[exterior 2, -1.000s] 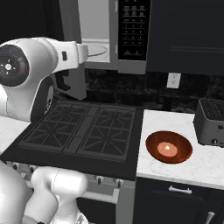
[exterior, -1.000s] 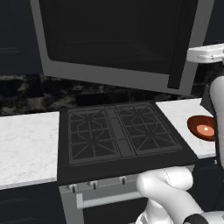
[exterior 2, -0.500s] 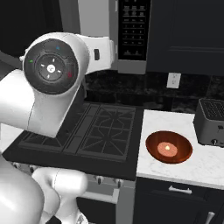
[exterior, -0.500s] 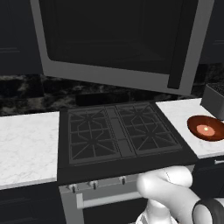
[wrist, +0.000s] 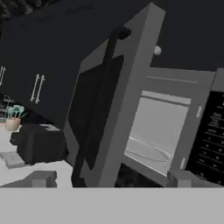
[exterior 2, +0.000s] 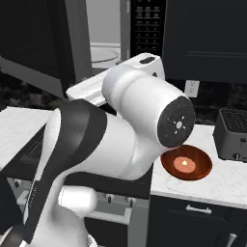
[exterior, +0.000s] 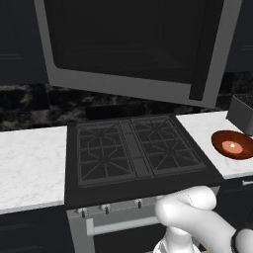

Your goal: Open the microwave, place the bowl with waffle inside the microwave, then close the microwave door and turn it on.

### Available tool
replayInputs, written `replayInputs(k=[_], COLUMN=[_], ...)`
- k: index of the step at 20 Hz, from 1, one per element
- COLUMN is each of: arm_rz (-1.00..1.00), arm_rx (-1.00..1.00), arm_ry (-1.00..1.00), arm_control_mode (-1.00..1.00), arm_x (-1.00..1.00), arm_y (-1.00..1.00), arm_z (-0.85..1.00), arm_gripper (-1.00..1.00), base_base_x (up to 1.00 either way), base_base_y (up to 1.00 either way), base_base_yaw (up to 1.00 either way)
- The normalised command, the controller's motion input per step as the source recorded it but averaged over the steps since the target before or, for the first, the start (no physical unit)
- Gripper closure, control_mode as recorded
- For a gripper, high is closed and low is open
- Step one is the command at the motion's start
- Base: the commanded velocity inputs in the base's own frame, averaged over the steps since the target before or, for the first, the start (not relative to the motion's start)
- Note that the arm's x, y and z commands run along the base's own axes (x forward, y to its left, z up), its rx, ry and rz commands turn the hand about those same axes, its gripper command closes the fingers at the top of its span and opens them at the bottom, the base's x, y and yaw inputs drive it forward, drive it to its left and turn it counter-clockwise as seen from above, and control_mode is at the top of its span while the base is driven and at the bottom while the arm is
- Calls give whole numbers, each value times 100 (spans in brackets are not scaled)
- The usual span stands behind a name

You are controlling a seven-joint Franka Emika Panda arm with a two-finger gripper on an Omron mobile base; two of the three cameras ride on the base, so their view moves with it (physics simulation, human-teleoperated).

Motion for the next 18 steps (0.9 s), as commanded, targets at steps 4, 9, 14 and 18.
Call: replayInputs(k=[4,9,14,18], arm_rz=[31,25,12,0], arm_rx=[-33,-34,-19,-5], arm_ry=[-49,-50,-32,-19], arm_control_mode=[-100,-100,-100,-100], arm_x=[0,5,33,52], arm_y=[0,5,7,13], arm_z=[-50,-30,-17,-4], arm_gripper=[-100,-100,-100,-100], base_base_x=[0,0,0,0], base_base_y=[0,0,0,0], base_base_yaw=[0,0,0,0])
